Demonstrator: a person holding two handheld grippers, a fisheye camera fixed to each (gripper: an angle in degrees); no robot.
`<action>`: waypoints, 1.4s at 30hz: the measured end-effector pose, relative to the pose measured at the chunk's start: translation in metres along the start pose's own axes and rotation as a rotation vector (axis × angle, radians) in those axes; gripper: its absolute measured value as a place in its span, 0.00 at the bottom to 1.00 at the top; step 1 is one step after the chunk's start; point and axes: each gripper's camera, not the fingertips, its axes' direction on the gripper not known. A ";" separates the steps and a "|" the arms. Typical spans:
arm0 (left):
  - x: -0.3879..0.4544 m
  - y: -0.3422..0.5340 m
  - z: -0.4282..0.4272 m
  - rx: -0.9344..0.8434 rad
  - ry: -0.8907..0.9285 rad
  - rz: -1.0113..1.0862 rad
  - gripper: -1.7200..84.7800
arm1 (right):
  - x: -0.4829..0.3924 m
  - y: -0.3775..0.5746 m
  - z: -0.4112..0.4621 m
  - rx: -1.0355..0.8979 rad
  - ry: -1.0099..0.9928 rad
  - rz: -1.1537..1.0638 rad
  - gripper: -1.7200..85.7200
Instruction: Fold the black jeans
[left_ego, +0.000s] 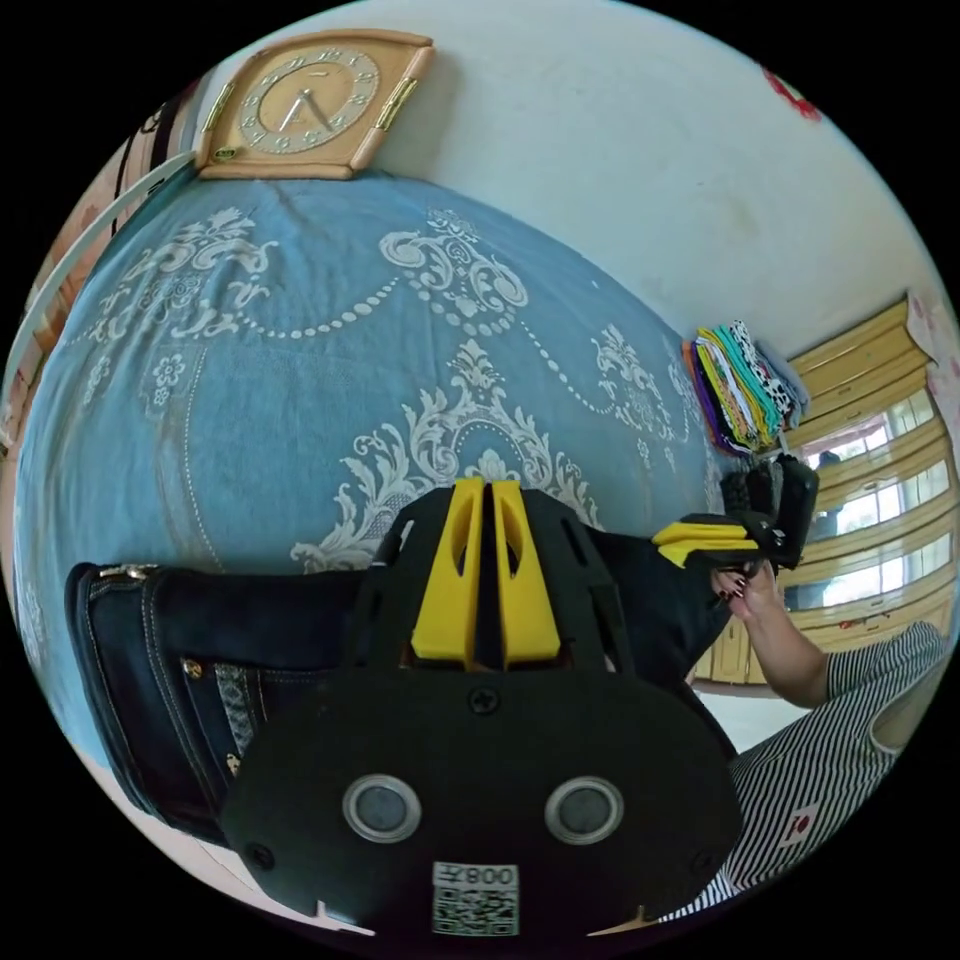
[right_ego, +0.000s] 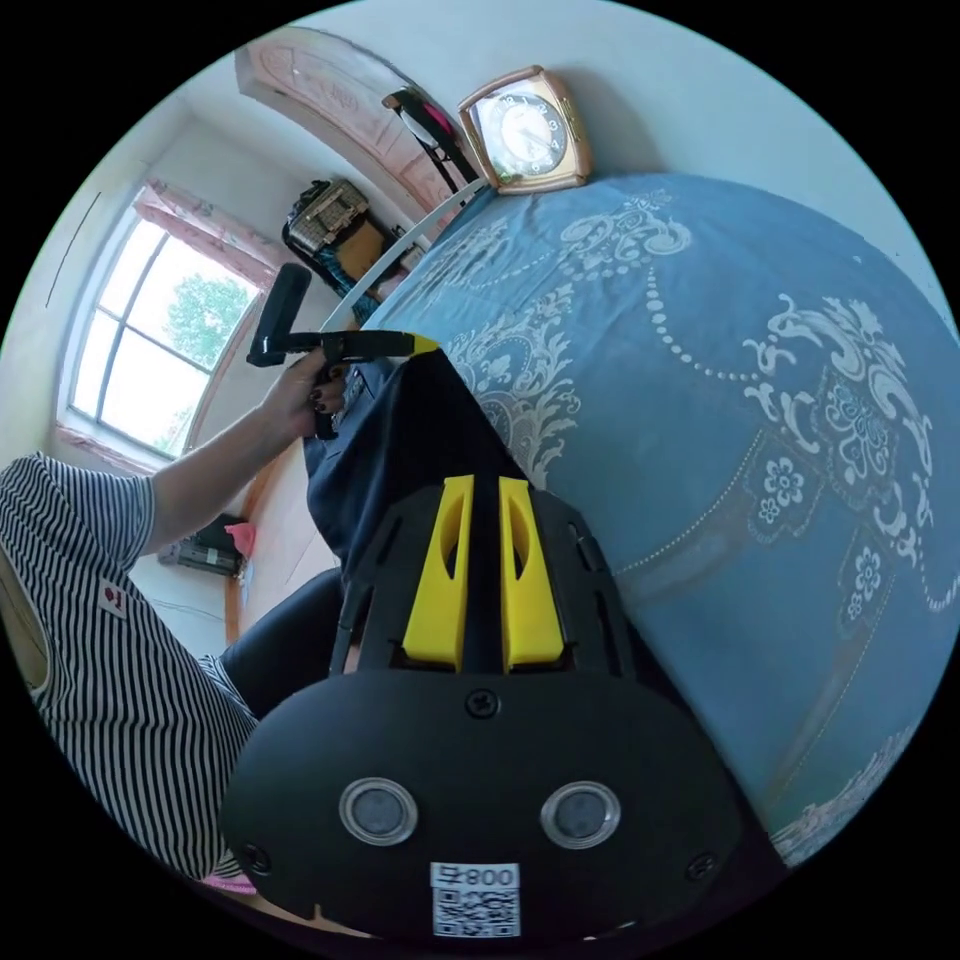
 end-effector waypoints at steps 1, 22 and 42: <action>-0.009 0.000 -0.006 -0.008 -0.009 -0.001 0.03 | -0.008 -0.012 -0.008 0.007 0.011 -0.011 0.08; -0.265 0.151 -0.268 0.112 -0.323 -0.399 0.13 | -0.113 -0.191 -0.036 -0.161 -0.015 -0.122 0.12; -0.349 0.288 -0.376 0.323 -0.164 -0.520 0.05 | -0.194 -0.213 -0.098 -0.147 0.067 -0.071 0.03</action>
